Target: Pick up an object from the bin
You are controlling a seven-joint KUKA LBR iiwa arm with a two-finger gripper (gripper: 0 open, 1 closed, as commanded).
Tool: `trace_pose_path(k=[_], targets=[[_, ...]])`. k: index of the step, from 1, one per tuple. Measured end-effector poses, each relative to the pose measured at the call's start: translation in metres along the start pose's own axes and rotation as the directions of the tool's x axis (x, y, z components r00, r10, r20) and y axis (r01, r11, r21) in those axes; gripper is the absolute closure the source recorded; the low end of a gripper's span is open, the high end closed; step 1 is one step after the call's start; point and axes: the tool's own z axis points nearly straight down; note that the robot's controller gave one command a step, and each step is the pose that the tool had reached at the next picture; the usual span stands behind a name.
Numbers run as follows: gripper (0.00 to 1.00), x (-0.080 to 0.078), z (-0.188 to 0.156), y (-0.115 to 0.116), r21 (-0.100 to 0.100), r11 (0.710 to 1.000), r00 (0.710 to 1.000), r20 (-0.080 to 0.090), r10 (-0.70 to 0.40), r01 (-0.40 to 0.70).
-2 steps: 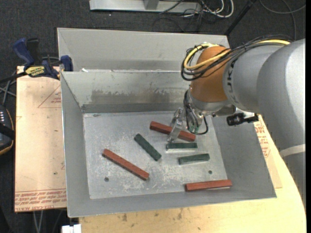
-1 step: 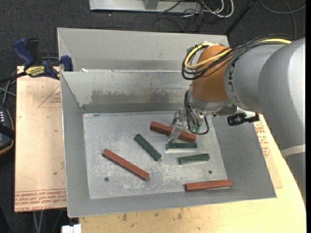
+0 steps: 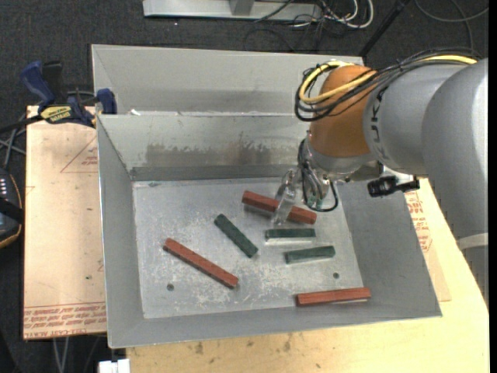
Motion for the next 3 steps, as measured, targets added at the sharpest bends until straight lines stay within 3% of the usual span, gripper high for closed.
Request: trace_pose_path(k=[3], targets=[[1.0, -0.001, -0.051, 0.001, -0.002, 1.0, 1.0, 0.004, -0.001, 0.001]])
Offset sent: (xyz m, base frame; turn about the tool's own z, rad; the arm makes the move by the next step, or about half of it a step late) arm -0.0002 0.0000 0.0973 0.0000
